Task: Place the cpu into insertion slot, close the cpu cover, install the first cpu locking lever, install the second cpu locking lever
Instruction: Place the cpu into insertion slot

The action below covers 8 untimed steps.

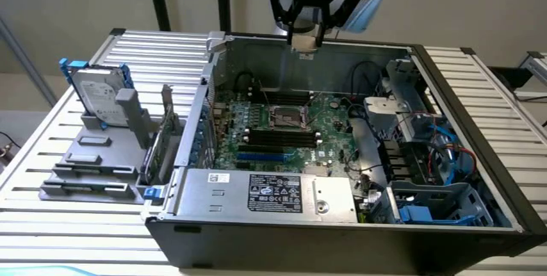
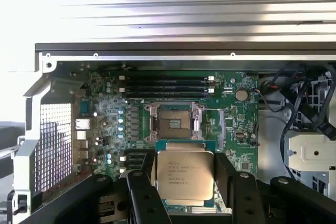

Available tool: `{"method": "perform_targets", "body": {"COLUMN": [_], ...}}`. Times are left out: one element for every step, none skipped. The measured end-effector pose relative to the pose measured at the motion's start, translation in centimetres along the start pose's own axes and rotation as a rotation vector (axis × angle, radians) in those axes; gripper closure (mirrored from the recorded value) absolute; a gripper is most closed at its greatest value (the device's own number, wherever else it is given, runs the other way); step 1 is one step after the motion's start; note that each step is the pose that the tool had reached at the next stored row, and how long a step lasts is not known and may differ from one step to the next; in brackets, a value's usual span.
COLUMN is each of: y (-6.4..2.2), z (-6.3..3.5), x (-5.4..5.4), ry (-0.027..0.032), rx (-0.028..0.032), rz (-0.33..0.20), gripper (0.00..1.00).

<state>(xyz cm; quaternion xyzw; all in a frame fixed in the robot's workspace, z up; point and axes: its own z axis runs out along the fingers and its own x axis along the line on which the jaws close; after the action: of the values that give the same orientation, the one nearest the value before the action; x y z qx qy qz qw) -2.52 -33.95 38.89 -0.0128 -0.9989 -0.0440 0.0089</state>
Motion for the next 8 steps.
{"method": "perform_targets", "body": {"y": [0.34, 0.70, 1.07, 1.43, 1.80, 2.13, 2.43, 2.74], "z": [0.16, 0.31, 0.48, 0.65, 0.85, 1.03, 1.19, 1.35], "x": [0.1, 0.1, 0.2, 0.2, 0.2, 0.2, 0.2, 0.2], "ry": [0.0000, 0.0000, 0.0001, 0.0001, 0.0000, 0.0001, 0.0001, 0.0001], "rx": [0.0006, 0.0013, 0.0020, 0.0027, 0.0034, 0.0046, 0.0068, 0.0092], "rz": [0.000, 0.000, -0.001, -0.001, -0.002, -0.003, -0.004, -0.004], "gripper": [0.46, 0.46, 0.46, 0.46, 0.46, 0.46, 0.46, 0.46]}}
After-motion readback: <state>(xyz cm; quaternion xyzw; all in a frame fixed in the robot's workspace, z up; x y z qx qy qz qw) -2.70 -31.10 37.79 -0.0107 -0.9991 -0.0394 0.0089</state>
